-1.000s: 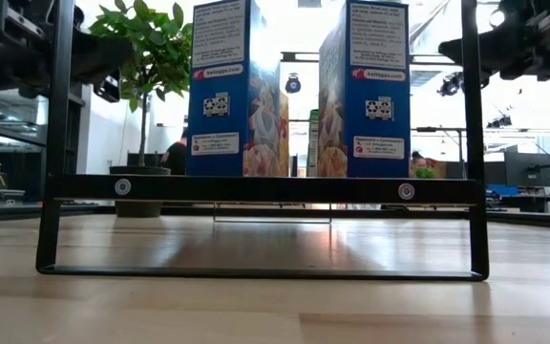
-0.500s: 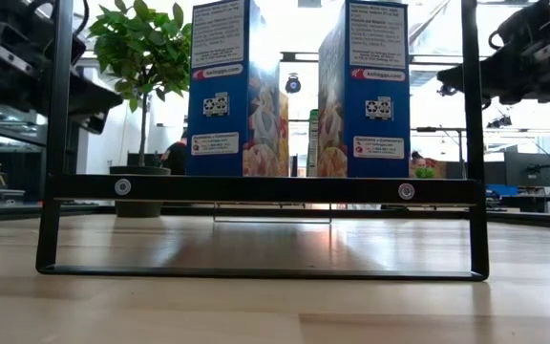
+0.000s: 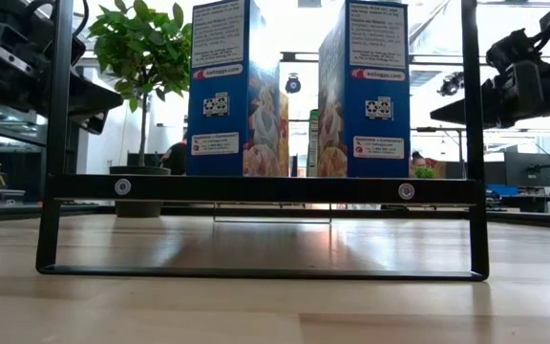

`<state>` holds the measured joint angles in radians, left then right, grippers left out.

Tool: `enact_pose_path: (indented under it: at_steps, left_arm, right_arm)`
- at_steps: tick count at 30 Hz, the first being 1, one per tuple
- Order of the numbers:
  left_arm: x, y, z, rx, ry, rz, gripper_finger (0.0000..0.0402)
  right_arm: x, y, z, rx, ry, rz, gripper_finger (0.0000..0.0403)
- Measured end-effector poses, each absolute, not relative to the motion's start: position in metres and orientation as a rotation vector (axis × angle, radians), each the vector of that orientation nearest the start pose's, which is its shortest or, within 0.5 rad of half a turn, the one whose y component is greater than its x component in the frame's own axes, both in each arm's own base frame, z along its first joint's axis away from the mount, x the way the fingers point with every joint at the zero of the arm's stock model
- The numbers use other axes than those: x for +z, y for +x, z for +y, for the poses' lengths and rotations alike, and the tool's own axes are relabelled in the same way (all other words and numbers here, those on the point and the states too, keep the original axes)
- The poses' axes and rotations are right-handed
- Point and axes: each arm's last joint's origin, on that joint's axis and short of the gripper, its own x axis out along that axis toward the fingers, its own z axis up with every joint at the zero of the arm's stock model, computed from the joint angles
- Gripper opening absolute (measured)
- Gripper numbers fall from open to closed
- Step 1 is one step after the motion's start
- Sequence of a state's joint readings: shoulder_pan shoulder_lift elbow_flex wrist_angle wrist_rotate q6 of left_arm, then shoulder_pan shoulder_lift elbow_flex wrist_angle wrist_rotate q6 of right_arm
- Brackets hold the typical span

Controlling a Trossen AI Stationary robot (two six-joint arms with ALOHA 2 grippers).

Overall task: Stack cereal on shelf
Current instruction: Return to Home Position

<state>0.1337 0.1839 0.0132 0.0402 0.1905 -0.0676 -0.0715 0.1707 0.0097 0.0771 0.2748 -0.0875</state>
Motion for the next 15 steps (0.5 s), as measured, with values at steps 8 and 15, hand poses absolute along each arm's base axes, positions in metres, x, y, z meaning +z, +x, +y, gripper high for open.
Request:
enact_pose_path:
  at_steps: [8, 15]
  left_arm:
    - [0.1569, 0.1072, 0.0089, -0.052, -0.088, 0.13, 0.0]
    - [0.1624, 0.1038, 0.0078, -0.058, -0.078, 0.066, 0.0]
  right_arm:
    - [0.1585, 0.1055, -0.0155, -0.353, 0.045, 0.092, 0.0]
    - [0.1586, 0.1054, -0.0154, -0.353, 0.077, 0.085, 0.0]
